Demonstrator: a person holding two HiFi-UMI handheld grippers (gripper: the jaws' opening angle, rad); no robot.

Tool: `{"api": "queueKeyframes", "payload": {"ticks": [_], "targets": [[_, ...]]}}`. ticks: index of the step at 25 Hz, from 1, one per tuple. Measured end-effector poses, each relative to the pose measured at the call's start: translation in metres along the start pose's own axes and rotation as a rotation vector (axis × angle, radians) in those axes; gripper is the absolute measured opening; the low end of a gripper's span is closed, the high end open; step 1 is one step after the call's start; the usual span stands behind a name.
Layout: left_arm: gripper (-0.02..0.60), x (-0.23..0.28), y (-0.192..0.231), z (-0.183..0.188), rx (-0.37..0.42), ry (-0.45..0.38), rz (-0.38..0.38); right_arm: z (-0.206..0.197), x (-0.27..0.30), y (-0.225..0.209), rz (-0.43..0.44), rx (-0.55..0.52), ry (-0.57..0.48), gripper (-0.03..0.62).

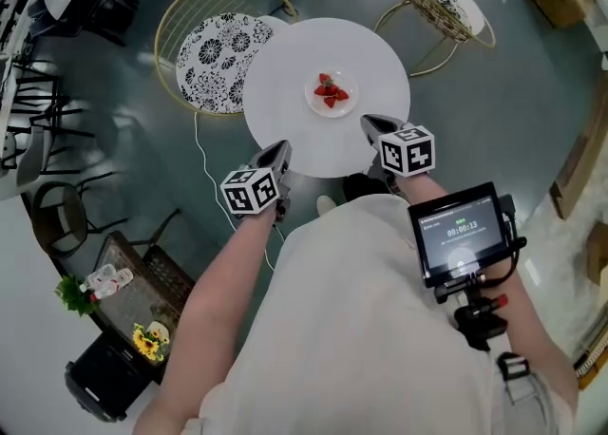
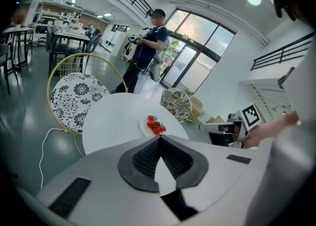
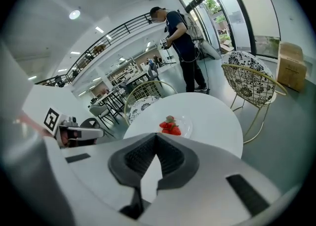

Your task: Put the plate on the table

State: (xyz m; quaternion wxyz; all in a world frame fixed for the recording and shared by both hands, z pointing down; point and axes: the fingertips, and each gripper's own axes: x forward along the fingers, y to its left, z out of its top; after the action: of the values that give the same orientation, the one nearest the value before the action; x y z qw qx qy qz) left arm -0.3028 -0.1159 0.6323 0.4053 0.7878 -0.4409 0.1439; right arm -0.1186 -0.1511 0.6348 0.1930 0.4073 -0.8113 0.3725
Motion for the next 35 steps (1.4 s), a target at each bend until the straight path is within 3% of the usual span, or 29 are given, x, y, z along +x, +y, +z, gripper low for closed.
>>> {"api": "queueKeyframes", "payload": {"ticks": [7, 14, 22, 27, 35], "targets": [[0.005, -0.04, -0.013, -0.012, 0.025, -0.058, -0.025, -0.002, -0.031, 0.041, 0.095, 0.026, -0.092, 0.005], [0.005, -0.102, -0.048, -0.019, 0.029, -0.149, -0.086, -0.013, -0.089, 0.09, 0.121, 0.015, -0.162, 0.005], [0.005, -0.095, -0.044, -0.031, 0.053, -0.138, -0.095, -0.033, -0.081, 0.103, 0.187, -0.018, -0.151, 0.005], [0.005, -0.088, -0.053, -0.038, 0.097, -0.116, -0.118, -0.043, -0.079, 0.106, 0.186, -0.06, -0.144, 0.005], [0.005, -0.08, -0.065, -0.047, 0.153, -0.091, -0.145, -0.054, -0.08, 0.096, 0.173, -0.029, -0.151, 0.005]]}}
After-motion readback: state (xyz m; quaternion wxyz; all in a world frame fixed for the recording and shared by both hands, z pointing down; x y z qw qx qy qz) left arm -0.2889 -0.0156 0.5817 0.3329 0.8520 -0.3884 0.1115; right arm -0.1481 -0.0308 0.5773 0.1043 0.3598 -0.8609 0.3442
